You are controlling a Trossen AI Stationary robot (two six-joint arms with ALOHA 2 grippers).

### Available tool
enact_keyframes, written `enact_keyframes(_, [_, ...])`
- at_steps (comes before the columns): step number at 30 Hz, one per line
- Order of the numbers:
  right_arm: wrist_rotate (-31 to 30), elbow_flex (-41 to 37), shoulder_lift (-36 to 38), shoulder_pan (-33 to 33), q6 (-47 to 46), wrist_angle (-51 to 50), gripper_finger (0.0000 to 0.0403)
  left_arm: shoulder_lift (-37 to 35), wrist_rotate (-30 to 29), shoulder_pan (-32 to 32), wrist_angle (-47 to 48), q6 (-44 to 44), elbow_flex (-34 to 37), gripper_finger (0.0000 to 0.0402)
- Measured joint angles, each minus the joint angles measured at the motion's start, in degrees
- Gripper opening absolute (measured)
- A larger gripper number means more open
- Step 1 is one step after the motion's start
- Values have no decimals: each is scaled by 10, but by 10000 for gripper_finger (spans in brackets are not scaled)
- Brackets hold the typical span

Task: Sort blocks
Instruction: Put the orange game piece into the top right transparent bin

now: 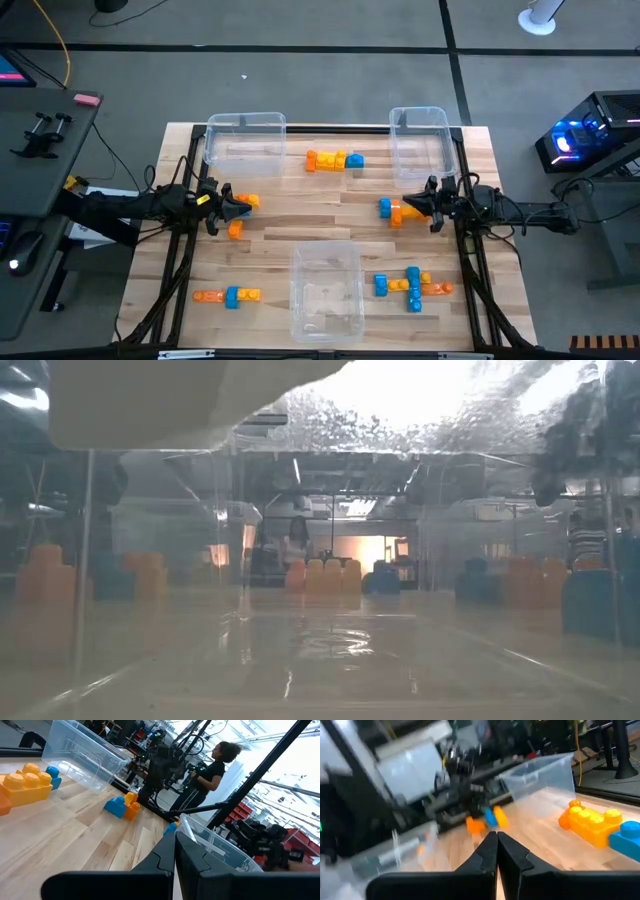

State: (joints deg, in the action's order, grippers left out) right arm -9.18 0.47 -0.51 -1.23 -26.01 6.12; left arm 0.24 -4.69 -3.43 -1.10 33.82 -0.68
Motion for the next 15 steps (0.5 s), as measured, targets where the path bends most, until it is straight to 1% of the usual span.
enact_keyframes(1, [-42, 0, 0, 0, -44, 45, 1, 0, 0, 0, 0, 0, 0, 1])
enact_keyframes(3, [-146, 0, 1, 0, -169, 144, 1, 0, 0, 0, 0, 0, 0, 1])
enact_keyframes(4, [-200, 0, -1, -1, -209, 196, 1, 0, 0, 0, 0, 0, 0, 1])
enact_keyframes(5, [-222, 0, -6, -5, -220, 251, 1, 0, 0, 0, 0, 0, 0, 1])
enact_keyframes(6, [-207, 3, -9, -10, -203, 311, 1, 0, 0, 0, 0, 0, 0, 1])
enact_keyframes(7, [-160, 15, -13, -14, -166, 347, 1, 0, 0, 0, 0, 0, 0, 1])
enact_keyframes(8, [-88, 41, -17, -19, -121, 368, 1, 0, 0, 0, 0, 0, 0, 1])
enact_keyframes(9, [-20, 78, -19, -20, -93, 358, 1, 0, 0, 0, 0, 0, 0, 1])
enact_keyframes(10, [19, 119, -19, -21, -85, 311, 1, 0, 0, 0, 0, 0, 0, 1])
enact_keyframes(11, [41, 180, -23, -21, -84, 212, 1, 0, 0, 0, 0, 0, 0, 1])
enact_keyframes(13, [62, 309, -51, -21, -72, -79, 1, 0, 0, 0, 0, 0, 0, 1])
enact_keyframes(14, [70, 377, -79, -21, -66, -229, 1, 0, 0, 0, 0, 0, 0, 1])
enact_keyframes(15, [85, 436, -114, -21, -65, -353, 1, 0, 0, 0, 0, 0, 0, 1])
